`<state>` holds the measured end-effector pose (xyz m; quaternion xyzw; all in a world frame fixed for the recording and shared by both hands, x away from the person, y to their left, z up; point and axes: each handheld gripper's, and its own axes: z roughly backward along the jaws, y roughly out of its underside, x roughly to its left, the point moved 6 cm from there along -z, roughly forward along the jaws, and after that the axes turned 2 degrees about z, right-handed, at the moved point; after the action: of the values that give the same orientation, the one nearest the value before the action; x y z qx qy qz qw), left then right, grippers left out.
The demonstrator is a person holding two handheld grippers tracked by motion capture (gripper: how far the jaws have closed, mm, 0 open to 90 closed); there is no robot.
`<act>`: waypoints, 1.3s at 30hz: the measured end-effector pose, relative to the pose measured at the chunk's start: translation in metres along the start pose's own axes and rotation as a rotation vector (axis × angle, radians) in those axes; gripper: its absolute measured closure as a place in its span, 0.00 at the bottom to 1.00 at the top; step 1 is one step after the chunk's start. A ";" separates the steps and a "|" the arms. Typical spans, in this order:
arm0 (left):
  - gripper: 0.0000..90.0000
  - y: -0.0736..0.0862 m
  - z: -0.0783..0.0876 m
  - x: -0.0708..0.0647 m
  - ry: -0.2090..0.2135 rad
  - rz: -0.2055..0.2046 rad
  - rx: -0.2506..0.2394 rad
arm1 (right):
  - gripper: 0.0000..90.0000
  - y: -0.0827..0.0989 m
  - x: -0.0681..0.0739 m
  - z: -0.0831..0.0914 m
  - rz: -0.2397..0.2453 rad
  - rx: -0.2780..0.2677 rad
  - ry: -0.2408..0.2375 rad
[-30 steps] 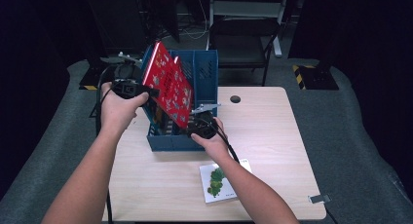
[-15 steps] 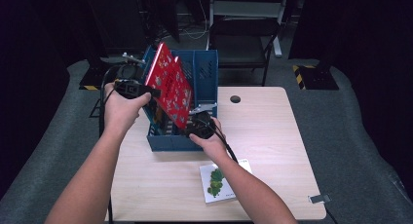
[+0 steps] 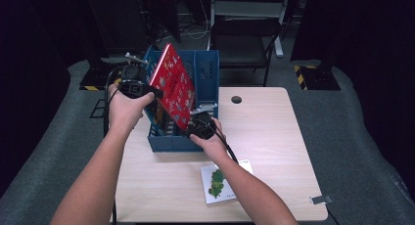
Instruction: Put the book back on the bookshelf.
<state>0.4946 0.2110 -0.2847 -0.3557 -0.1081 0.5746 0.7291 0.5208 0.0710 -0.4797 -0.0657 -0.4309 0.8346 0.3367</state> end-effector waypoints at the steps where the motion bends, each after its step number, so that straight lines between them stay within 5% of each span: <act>1: 0.87 0.000 0.000 0.000 -0.003 0.001 -0.001 | 0.64 0.000 0.000 0.000 0.001 0.000 0.003; 23: 0.88 -0.002 -0.006 0.009 -0.005 0.122 -0.022 | 0.64 0.000 0.000 -0.004 -0.021 0.003 0.039; 39: 0.88 -0.006 -0.011 0.008 -0.023 0.165 -0.015 | 0.63 -0.001 -0.007 -0.005 0.003 -0.003 0.081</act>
<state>0.5078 0.2134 -0.2908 -0.3624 -0.0911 0.6361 0.6751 0.5290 0.0707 -0.4832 -0.1006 -0.4182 0.8312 0.3523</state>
